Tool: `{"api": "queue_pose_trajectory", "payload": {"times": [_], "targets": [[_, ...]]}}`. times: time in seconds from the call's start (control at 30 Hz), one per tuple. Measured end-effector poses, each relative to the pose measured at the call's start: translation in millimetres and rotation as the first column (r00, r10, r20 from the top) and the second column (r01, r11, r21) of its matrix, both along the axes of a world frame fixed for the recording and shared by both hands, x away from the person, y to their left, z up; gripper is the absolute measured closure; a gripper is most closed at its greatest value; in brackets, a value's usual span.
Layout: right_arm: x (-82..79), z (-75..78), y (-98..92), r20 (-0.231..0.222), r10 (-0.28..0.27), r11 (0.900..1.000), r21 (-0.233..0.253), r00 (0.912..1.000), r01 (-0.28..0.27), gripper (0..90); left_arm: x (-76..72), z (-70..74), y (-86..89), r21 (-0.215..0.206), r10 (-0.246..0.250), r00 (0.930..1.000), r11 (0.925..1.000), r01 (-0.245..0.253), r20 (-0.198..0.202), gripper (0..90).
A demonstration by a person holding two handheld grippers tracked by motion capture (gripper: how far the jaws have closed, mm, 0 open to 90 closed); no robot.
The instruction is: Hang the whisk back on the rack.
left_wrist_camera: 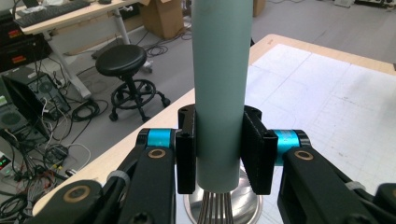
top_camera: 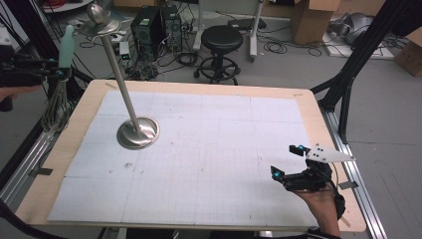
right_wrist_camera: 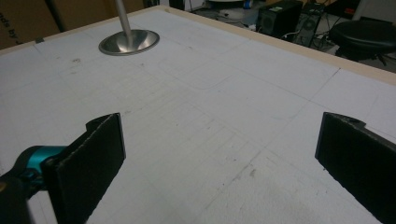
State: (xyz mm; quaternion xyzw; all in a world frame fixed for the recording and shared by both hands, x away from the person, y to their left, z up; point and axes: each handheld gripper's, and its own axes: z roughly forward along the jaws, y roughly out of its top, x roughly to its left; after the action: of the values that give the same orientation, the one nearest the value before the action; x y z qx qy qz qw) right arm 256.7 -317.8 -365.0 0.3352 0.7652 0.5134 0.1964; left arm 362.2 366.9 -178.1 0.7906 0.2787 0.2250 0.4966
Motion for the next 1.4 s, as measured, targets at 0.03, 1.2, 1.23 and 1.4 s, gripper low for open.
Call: {"api": "queue_pose_trajectory", "payload": {"times": [0.03, 1.2, 1.23, 1.4], "targets": [[-0.2, -0.1, 0.0, -0.003, -0.002, 1.000, 0.001, 1.0000, 0.002, 0.6, 1.6, -1.3, -1.8, -0.001, 0.001, 1.0000, 1.0000, -0.001, -0.005, 69.4], [-1.0, -2.7, -5.5, -0.010, -0.006, 1.000, 0.010, 0.9999, 0.006, 0.6, 23.5, -13.4, -25.9, -0.026, 0.032, 0.9993, 0.9991, -0.033, -0.021, 55.8], [-1.0, -2.7, -6.0, -0.009, -0.007, 1.000, 0.014, 0.9999, 0.007, 0.6, 22.2, -12.9, -25.5, -0.027, 0.032, 0.9993, 0.9991, -0.033, -0.019, 53.4], [-0.3, -2.6, -5.8, -0.010, 0.000, 1.000, 0.015, 0.9999, 0.000, 0.6, 9.5, -14.1, -17.0, -0.047, 0.045, 0.9990, 0.9979, -0.045, -0.006, 45.5]]}}
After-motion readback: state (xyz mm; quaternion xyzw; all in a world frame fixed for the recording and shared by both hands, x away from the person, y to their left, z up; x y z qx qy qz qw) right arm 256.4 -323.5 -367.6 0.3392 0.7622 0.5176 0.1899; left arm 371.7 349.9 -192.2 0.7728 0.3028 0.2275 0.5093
